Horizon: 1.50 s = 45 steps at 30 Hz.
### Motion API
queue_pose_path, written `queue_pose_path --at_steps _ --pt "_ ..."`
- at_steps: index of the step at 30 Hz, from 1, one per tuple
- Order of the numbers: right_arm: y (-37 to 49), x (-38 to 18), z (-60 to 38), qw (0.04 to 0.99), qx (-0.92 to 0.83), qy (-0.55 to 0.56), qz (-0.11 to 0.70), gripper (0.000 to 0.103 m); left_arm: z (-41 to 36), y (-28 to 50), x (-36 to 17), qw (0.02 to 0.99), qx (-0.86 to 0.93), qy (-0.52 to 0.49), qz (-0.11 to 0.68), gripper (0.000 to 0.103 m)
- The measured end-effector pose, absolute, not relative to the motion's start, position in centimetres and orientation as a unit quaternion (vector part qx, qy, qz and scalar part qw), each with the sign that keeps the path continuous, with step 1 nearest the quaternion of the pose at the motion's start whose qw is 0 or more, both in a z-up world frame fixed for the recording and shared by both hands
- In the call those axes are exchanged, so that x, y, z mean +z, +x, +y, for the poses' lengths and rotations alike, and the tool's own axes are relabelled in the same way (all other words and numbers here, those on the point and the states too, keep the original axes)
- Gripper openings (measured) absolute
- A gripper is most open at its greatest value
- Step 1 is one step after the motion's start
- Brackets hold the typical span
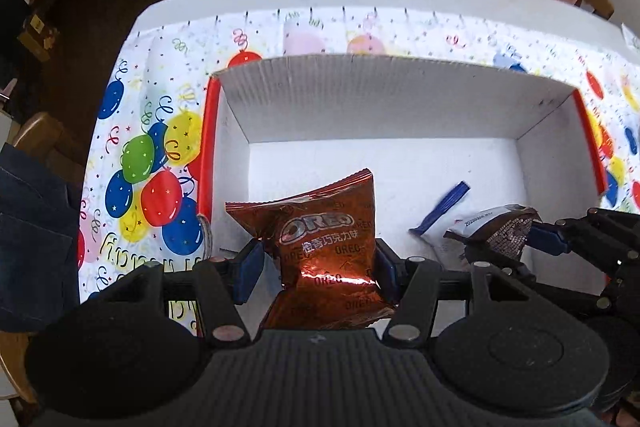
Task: Organize snacks
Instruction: 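Lift both held snacks and carry them into the red box, then open both tools to drop the Oreo bag and chocolate packet in the box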
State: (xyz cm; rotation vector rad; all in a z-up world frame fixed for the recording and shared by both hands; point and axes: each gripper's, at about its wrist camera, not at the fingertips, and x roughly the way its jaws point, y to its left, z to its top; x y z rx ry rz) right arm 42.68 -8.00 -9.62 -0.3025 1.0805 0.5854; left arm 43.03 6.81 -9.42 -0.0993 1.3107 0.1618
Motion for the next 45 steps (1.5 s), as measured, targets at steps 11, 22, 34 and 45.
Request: queue_pose_path --at_steps 11,22,34,45 --pt "43.0 -11.3 -7.3 0.786 0.273 -0.165 0.529 0.032 6.1 44.3 -11.6 0.766 0.060 -0.016 0.640 0.058" --pt "42.9 -10.7 -7.3 0.790 0.272 -0.161 0.525 0.038 5.9 44.0 -11.4 0.770 0.047 -0.018 0.636 0.058" --pt "41.2 -8.3 -8.9 0.807 0.273 -0.134 0.506 0.041 5.8 42.0 -9.0 0.793 0.038 -0.026 0.607 0.058" --pt "37.9 -4.6 -10.3 0.826 0.283 -0.106 0.475 0.042 6.0 38.0 -5.5 0.822 0.026 -0.041 0.567 0.058"
